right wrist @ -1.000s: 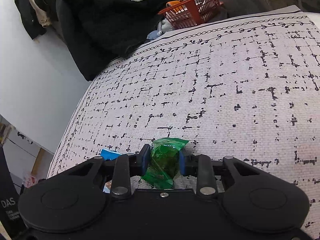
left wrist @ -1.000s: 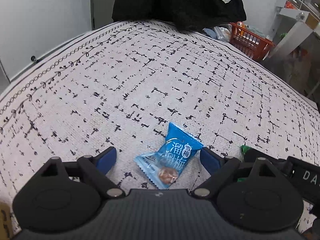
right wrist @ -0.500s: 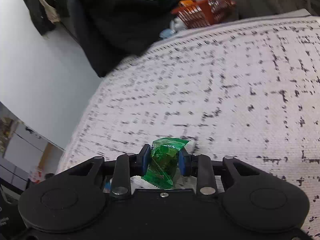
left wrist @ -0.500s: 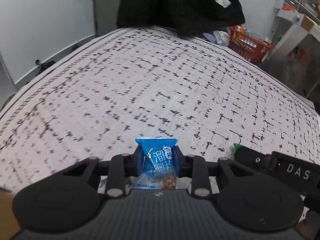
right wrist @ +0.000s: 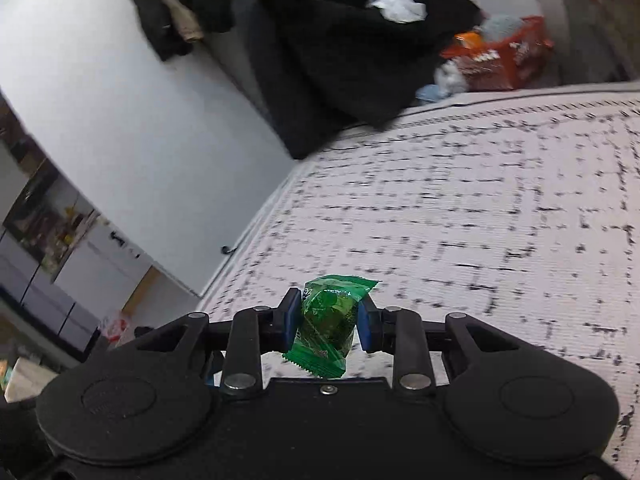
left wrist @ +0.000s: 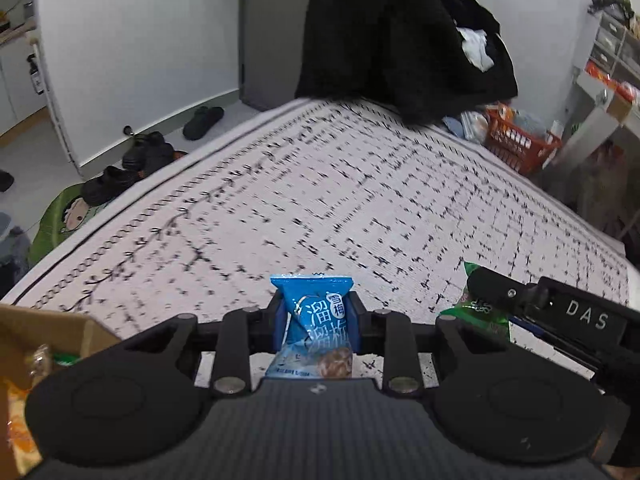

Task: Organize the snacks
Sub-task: 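Carry both candies over the box and open both tools to drop them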

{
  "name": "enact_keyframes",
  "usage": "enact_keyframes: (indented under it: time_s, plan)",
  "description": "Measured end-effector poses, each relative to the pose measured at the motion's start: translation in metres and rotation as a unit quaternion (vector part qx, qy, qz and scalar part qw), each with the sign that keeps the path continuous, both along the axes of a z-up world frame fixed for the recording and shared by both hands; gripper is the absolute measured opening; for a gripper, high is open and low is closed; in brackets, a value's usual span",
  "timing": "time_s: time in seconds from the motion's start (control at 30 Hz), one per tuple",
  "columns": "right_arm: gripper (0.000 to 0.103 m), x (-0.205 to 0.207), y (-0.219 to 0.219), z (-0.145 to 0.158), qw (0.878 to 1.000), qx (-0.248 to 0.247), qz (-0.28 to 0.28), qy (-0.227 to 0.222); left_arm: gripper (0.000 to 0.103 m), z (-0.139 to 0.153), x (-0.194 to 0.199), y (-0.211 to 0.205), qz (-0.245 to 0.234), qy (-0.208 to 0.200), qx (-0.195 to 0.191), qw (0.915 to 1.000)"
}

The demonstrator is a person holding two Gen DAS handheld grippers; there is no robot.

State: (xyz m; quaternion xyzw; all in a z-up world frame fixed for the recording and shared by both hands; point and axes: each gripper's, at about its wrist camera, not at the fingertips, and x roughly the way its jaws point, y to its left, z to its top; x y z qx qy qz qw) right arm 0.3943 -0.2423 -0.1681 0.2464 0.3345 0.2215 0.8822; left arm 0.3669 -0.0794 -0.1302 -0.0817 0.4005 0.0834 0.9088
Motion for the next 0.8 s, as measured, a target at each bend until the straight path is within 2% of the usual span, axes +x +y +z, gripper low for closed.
enact_keyframes:
  time_s: [0.37, 0.8]
  plan:
    - [0.029, -0.025, 0.038, 0.029, 0.998, -0.016, 0.051, -0.042, 0.029, 0.045, -0.042, 0.036, 0.045, -0.025, -0.001, 0.9987]
    - [0.029, -0.052, 0.089, 0.046, 0.992, -0.025, 0.106, -0.06, 0.029, 0.068, -0.087, 0.087, 0.099, -0.032, -0.01, 0.9945]
